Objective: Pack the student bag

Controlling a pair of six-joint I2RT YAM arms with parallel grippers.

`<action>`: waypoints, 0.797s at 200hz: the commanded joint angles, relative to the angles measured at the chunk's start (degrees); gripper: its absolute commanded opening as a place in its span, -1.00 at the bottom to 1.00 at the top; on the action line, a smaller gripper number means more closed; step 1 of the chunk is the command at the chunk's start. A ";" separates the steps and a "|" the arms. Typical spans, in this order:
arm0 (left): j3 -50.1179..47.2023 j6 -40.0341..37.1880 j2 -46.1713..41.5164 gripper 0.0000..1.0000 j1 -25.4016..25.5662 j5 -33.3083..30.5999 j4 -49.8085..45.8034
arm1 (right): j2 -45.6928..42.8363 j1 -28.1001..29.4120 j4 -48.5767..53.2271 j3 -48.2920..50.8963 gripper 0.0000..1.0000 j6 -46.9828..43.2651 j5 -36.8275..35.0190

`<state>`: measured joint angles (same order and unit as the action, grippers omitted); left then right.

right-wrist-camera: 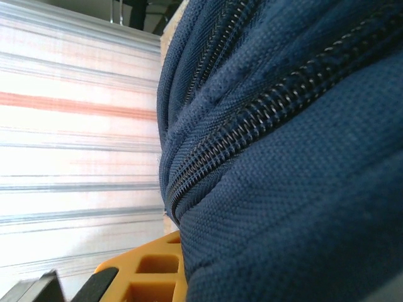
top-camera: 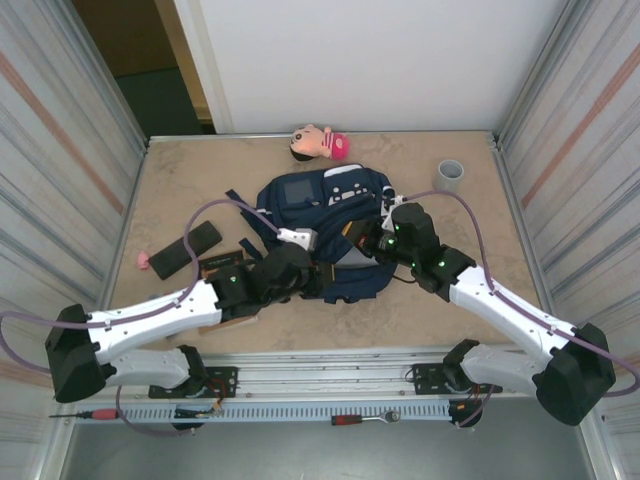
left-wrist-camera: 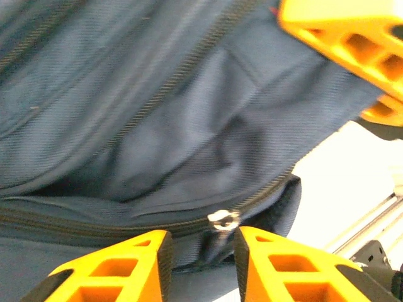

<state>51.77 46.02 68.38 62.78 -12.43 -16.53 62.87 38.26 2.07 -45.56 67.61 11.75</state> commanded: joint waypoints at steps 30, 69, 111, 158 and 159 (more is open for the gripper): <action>5.71 0.18 4.67 -0.28 2.30 -5.17 -5.25 | -0.27 1.56 -3.35 -4.97 -1.00 -1.07 -0.13; 8.39 3.66 6.93 -0.28 2.60 -9.52 -12.85 | -0.29 2.65 -4.91 -4.99 -1.00 1.49 -0.98; 9.60 6.15 8.66 -0.58 2.58 -12.51 -13.66 | 0.25 4.25 -4.73 -5.63 -1.00 1.21 -1.28; 9.61 5.21 7.90 -1.00 1.80 -9.37 -12.20 | 0.61 2.17 -1.84 -5.68 -1.00 -3.11 0.77; 9.55 5.22 7.77 -1.00 1.68 -9.11 -12.03 | 0.60 2.08 -1.78 -5.68 -1.00 -3.28 0.88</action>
<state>60.66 51.27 77.36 65.39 -21.06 -28.75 63.90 41.45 3.16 -47.35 68.29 10.28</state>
